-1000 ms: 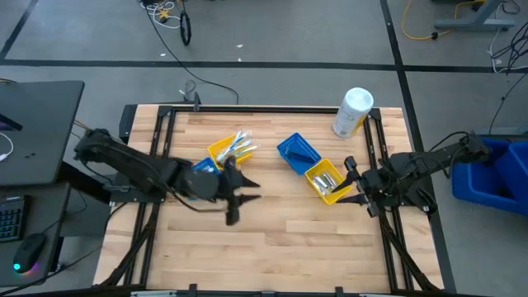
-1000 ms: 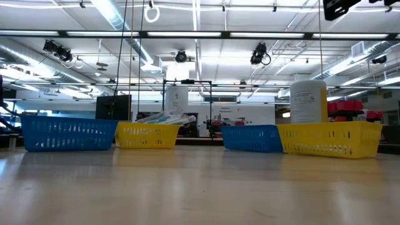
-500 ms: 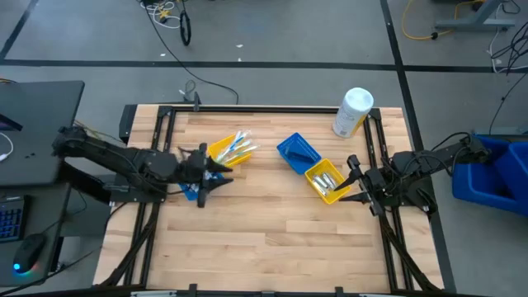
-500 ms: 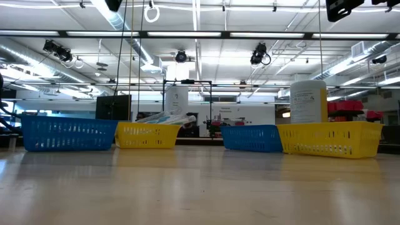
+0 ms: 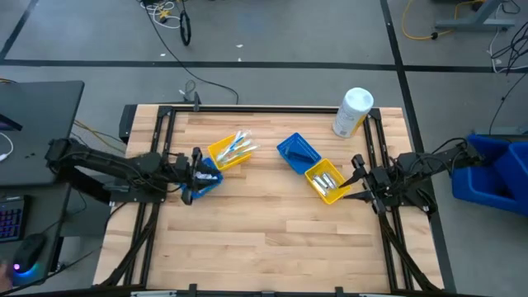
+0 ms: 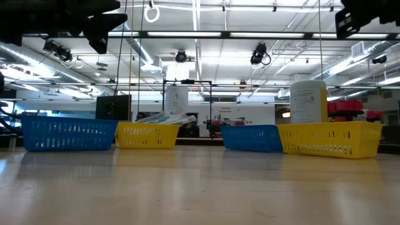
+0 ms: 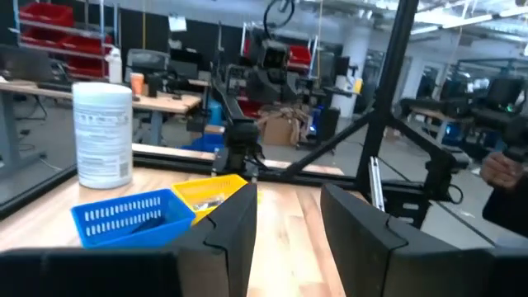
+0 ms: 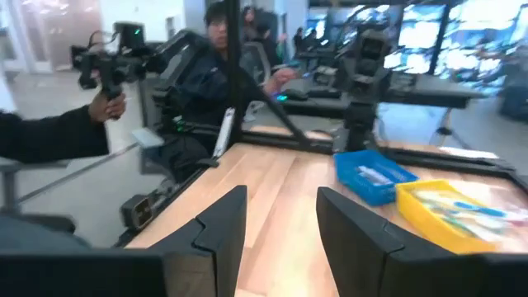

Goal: Pick & Place Travel size toiletries
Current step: Return to Home Position

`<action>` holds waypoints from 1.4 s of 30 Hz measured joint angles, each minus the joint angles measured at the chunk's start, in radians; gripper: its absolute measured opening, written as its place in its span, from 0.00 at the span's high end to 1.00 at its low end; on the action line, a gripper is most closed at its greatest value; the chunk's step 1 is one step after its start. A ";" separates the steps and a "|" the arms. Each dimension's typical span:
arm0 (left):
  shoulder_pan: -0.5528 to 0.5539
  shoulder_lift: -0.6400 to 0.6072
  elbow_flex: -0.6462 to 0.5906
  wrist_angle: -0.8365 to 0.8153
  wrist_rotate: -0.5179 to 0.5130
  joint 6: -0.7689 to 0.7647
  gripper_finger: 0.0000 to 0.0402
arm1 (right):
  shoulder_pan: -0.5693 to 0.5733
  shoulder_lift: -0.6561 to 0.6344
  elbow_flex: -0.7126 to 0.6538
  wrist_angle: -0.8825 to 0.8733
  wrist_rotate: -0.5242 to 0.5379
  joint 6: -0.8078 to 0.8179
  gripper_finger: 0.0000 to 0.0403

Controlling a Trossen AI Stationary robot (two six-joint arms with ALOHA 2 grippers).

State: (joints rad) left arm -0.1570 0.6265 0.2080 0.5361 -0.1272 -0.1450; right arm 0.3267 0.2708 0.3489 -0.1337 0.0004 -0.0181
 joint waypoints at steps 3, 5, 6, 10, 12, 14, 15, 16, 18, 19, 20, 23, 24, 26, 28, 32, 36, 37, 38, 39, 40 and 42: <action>0.021 -0.048 -0.029 0.000 0.003 -0.001 0.64 | -0.018 -0.072 -0.037 -0.001 0.026 -0.004 0.61; 0.026 -0.078 -0.040 -0.012 0.015 -0.001 0.64 | -0.031 -0.123 -0.047 -0.030 0.025 -0.005 0.62; 0.026 -0.093 -0.046 -0.012 0.017 0.000 0.64 | -0.037 -0.148 -0.048 -0.057 0.025 0.000 0.62; 0.026 -0.156 -0.063 -0.033 0.003 0.018 0.64 | -0.046 -0.241 -0.048 -0.147 0.020 0.015 0.63; 0.026 -0.190 -0.072 -0.048 -0.002 0.030 0.64 | -0.046 -0.272 -0.048 -0.178 0.004 0.017 0.63; 0.026 -0.226 -0.084 -0.049 -0.002 0.039 0.64 | -0.046 -0.269 -0.048 -0.187 -0.004 0.008 0.63; 0.026 -0.241 -0.092 -0.049 -0.002 0.047 0.64 | -0.046 -0.270 -0.049 -0.193 -0.004 0.005 0.62; 0.026 -0.256 -0.103 -0.043 -0.002 0.051 0.64 | -0.046 -0.268 -0.049 -0.194 0.000 0.002 0.62; 0.026 -0.296 -0.134 -0.048 -0.001 0.052 0.64 | -0.046 -0.269 -0.049 -0.213 0.015 0.008 0.62; 0.026 -0.315 -0.151 -0.050 -0.001 0.052 0.64 | -0.046 -0.269 -0.049 -0.214 0.014 0.010 0.61; 0.026 -0.332 -0.167 -0.046 -0.002 0.049 0.63 | -0.046 -0.270 -0.049 -0.207 0.011 0.010 0.61; 0.026 -0.386 -0.199 -0.066 0.000 0.044 0.64 | -0.046 -0.270 -0.049 -0.213 -0.002 0.010 0.61; 0.026 -0.399 -0.198 -0.092 -0.001 0.040 0.64 | -0.046 -0.270 -0.053 -0.210 -0.002 0.010 0.61; 0.026 -0.417 -0.198 -0.106 -0.001 0.047 0.64 | -0.046 -0.270 -0.067 -0.201 -0.002 0.004 0.61; 0.026 -0.435 -0.198 -0.110 0.010 0.078 0.64 | -0.046 -0.270 -0.088 -0.190 -0.002 0.003 0.61; 0.026 -0.467 -0.198 -0.162 0.013 0.105 0.64 | -0.046 -0.270 -0.121 -0.148 -0.002 0.012 0.62; 0.026 -0.491 -0.199 -0.248 0.013 0.065 0.64 | -0.046 -0.270 -0.125 -0.144 -0.006 0.014 0.63; 0.026 -0.496 -0.199 -0.267 0.013 0.056 0.64 | -0.046 -0.270 -0.125 -0.145 -0.006 0.020 0.63; 0.026 -0.500 -0.199 -0.280 0.013 0.053 0.64 | -0.046 -0.270 -0.125 -0.146 -0.009 0.028 0.63; 0.026 -0.503 -0.199 -0.287 0.013 0.052 0.64 | -0.046 -0.270 -0.125 -0.145 -0.014 0.030 0.63; 0.026 -0.507 -0.199 -0.293 0.013 0.052 0.64 | -0.046 -0.270 -0.125 -0.145 -0.023 0.029 0.62; 0.026 -0.512 -0.199 -0.297 0.013 0.058 0.64 | -0.046 -0.270 -0.125 -0.143 -0.036 0.029 0.62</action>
State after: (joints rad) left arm -0.1310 0.1142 0.0093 0.2394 -0.1146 -0.0872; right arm 0.2806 0.0010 0.2237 -0.2769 -0.0352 0.0113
